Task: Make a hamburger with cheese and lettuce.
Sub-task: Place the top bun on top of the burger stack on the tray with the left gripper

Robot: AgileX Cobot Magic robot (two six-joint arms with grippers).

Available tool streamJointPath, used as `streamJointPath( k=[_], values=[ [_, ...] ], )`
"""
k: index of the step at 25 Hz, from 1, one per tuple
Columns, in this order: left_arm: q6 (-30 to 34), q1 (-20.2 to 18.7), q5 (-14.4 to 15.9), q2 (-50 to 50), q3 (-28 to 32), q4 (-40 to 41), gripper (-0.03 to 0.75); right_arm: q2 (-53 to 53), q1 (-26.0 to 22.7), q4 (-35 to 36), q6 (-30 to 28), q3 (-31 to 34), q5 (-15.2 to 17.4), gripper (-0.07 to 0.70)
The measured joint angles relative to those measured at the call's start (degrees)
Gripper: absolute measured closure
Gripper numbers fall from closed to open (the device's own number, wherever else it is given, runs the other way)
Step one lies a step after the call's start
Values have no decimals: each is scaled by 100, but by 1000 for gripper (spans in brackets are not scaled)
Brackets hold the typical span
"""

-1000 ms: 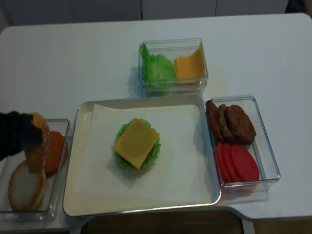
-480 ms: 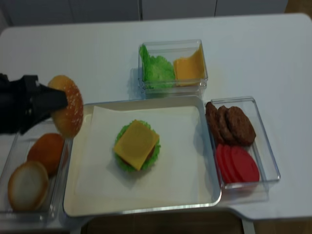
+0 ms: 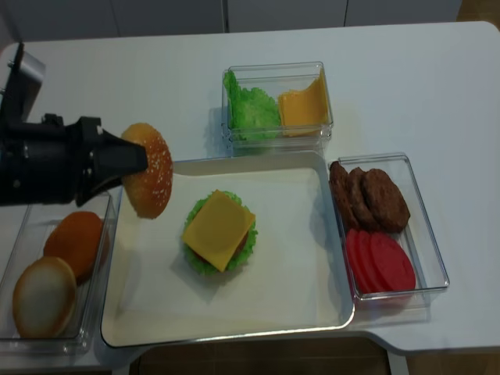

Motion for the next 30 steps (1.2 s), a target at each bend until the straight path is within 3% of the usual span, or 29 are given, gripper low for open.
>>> streamJointPath(
  k=[6,15,25,30],
  values=[
    [854,-5,303,661,0,-1122,531,0,0,0,0,0,0,181],
    [1541,-5,805,1409,0,-1643,531,0,0,0,0,0,0,181],
    [1702,-14,819,1961,0,-1916,531,0,0,0,0,0,0,182],
    [1689,-291,819,1996,0,-1972,531,0,0,0,0,0,0,181]
  ],
)
